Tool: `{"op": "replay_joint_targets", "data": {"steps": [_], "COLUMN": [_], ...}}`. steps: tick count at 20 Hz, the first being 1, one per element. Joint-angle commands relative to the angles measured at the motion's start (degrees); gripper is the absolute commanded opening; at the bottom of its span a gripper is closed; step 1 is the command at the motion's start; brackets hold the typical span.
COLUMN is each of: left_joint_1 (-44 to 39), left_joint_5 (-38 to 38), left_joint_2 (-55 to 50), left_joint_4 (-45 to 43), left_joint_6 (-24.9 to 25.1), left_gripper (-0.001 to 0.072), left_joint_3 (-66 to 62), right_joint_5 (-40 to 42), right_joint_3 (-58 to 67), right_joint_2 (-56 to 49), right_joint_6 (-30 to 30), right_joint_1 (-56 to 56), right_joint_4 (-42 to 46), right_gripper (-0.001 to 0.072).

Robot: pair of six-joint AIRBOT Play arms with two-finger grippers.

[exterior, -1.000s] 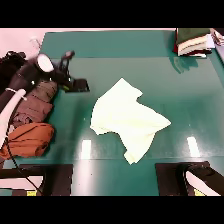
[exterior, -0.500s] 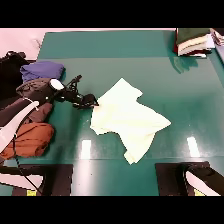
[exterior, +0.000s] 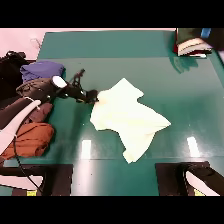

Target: Fold the shirts.

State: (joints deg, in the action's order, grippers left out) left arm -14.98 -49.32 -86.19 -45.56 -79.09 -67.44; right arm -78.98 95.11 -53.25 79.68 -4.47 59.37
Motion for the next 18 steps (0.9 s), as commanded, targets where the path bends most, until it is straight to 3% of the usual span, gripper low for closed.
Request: {"op": "replay_joint_targets", "data": {"steps": [1,5,6,7,8,13,18], "left_joint_1": [3.91,5.03,5.03,5.03,5.03,5.03,5.03], "left_joint_5": [-0.50,-1.22,-1.99,-2.36,-2.38,-2.21,-2.21], "left_joint_2": [4.15,6.67,6.60,6.51,6.43,6.43,6.43], "left_joint_4": [-3.39,-11.19,-12.44,-13.00,-12.98,-13.00,-13.00], "left_joint_6": [0.11,0.07,0.04,0.07,0.07,0.07,0.07], "left_gripper": [0.0023,0.0023,0.0023,0.0023,0.0023,0.0023,0.0023], "left_joint_3": [-5.38,-7.15,-7.13,-7.13,-7.13,-7.13,-7.13], "right_joint_5": [-7.02,-1.81,0.13,2.56,4.70,23.65,35.10], "right_joint_3": [-12.33,-39.39,-45.48,-51.65,-56.52,-68.78,-62.47], "right_joint_2": [3.30,8.74,9.38,9.44,8.68,-1.84,-13.62], "right_joint_6": [4.83,8.63,8.85,8.85,8.83,6.14,6.23], "right_joint_1": [0.04,0.02,0.02,0.02,-0.04,-9.11,-21.20], "right_joint_4": [11.39,8.94,5.90,2.08,-2.10,-19.21,-19.19], "right_gripper": [0.0021,0.0022,0.0081,0.0333,0.0406,0.0404,0.0392]}}
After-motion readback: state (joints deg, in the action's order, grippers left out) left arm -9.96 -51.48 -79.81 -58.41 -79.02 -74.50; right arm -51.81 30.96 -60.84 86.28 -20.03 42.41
